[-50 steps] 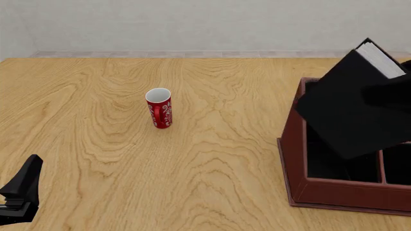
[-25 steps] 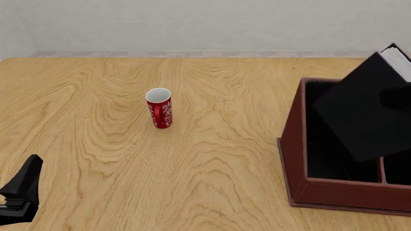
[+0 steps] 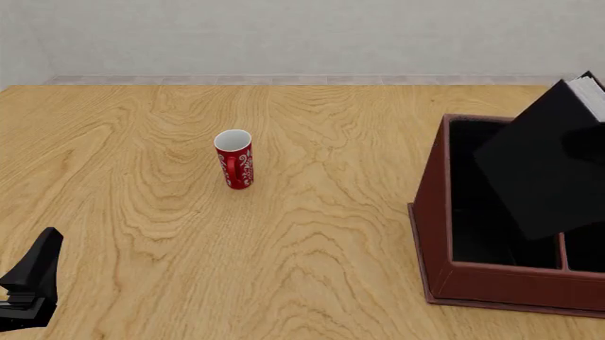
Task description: Pick up the book and place it in the left compartment of the caddy.
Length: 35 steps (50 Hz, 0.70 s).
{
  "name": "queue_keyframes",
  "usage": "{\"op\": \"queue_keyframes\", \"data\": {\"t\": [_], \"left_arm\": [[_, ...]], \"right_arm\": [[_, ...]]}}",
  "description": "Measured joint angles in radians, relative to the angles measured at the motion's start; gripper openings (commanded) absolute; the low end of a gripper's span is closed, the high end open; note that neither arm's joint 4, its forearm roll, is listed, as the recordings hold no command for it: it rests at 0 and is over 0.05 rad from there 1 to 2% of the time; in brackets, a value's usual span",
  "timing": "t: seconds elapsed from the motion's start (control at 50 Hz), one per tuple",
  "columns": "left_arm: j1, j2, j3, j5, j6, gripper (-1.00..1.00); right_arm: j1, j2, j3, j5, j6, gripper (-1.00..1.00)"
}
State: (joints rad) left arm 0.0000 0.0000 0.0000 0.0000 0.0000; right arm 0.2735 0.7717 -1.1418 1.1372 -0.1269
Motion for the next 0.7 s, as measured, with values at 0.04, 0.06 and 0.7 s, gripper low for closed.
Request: {"op": "queue_keyframes", "data": {"t": [0.04, 0.06, 0.7], "left_arm": [[0.0, 0.0, 0.0, 0.0, 0.0, 1.0], [0.0, 0.0, 0.0, 0.0, 0.0, 1.0], [0.0, 0.0, 0.0, 0.0, 0.0, 1.0]], "right_arm": [[-0.008, 0.002, 0.003, -0.001, 0.004, -1.0], [-0.012, 0.004, 0.004, -0.002, 0.007, -1.0], [-0.105, 0.03, 0.038, -0.015, 0.033, -1.0]]}}
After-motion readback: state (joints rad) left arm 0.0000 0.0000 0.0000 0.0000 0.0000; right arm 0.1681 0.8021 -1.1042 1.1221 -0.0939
